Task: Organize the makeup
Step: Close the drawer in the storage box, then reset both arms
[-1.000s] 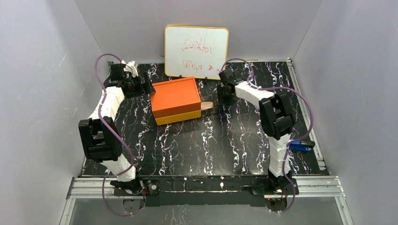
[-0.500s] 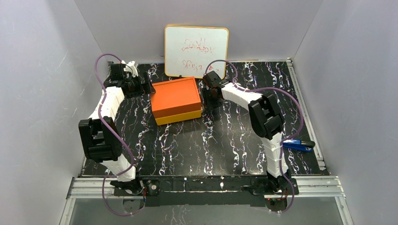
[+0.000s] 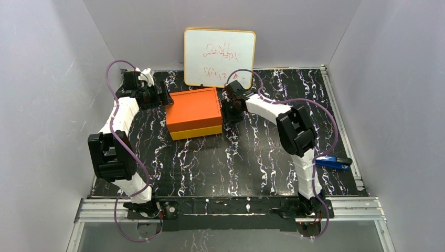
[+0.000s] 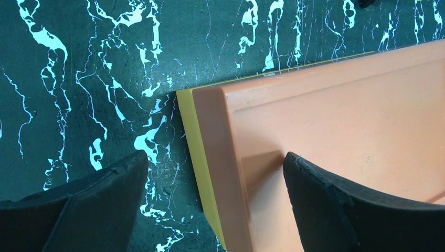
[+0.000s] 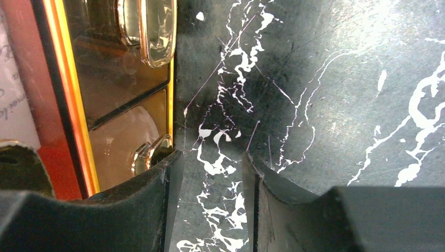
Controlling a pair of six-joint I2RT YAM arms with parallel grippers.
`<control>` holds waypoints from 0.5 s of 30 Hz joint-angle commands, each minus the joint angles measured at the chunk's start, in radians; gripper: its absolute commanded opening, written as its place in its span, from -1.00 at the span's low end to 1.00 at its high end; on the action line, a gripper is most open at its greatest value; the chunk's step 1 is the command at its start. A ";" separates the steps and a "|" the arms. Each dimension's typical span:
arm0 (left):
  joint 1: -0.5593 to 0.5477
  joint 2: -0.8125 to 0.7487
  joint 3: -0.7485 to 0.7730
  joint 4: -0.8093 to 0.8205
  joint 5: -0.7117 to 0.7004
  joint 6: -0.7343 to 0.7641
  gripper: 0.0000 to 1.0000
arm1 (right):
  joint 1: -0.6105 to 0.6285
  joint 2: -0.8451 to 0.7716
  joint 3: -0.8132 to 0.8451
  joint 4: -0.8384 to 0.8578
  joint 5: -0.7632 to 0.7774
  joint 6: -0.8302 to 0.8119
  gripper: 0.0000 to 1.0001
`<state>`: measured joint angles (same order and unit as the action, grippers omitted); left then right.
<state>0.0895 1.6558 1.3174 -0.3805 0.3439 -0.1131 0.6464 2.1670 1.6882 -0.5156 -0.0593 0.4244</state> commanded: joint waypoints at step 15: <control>-0.008 -0.026 0.183 -0.167 -0.202 0.015 0.92 | -0.145 -0.326 -0.202 0.056 0.310 -0.045 0.66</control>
<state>0.0792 1.6596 1.4021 -0.4889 0.2268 -0.1043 0.5701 2.0052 1.5604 -0.5423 0.2008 0.3962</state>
